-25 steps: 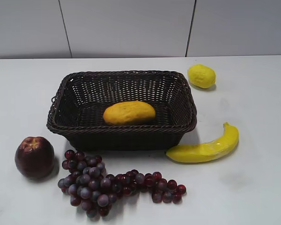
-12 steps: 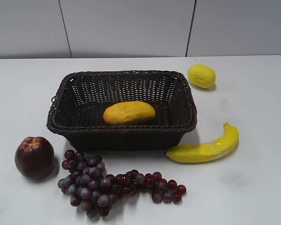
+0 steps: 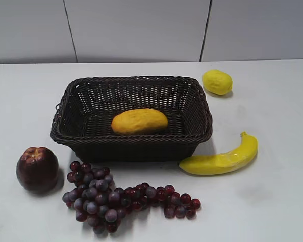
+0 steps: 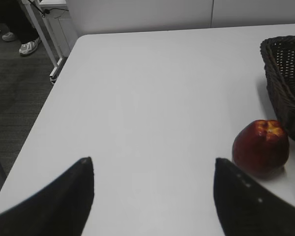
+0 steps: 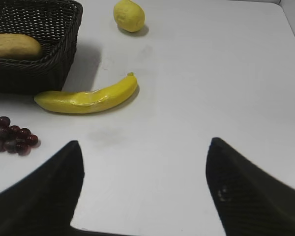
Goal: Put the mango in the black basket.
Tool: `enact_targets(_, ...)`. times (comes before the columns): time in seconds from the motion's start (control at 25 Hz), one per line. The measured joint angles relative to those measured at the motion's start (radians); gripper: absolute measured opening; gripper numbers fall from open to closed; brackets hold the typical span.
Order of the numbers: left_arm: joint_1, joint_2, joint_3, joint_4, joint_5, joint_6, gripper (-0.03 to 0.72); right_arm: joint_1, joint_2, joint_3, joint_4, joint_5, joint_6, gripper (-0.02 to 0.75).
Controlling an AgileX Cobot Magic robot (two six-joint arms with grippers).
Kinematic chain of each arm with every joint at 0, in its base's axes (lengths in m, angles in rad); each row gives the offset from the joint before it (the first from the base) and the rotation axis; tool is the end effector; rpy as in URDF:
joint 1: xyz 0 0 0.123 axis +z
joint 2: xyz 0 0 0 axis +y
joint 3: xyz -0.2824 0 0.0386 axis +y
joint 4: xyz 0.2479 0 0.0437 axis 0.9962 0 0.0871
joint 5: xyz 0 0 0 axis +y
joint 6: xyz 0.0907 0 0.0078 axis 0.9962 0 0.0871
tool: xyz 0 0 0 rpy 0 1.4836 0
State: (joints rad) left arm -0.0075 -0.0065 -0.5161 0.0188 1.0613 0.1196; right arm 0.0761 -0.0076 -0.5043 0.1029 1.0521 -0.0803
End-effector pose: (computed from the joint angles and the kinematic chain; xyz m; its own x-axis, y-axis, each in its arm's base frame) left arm -0.0078 0.0016 0.2815 -0.4336 0.1317 -0.8915 0.0488 0.9912 0.1227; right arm -0.0070 0.0076 0.2794 -0.4296 -0.0619 -0.9009 -0.1684 0.9856 0.0126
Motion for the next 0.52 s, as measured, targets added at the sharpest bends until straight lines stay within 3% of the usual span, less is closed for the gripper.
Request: enact_targets(0.52, 0.0, 0.0, 0.0, 0.004, 0.0, -0.003, 0.575, 0.0, 0.0, 0.0, 0.0, 0.001, 0.0, 0.593)
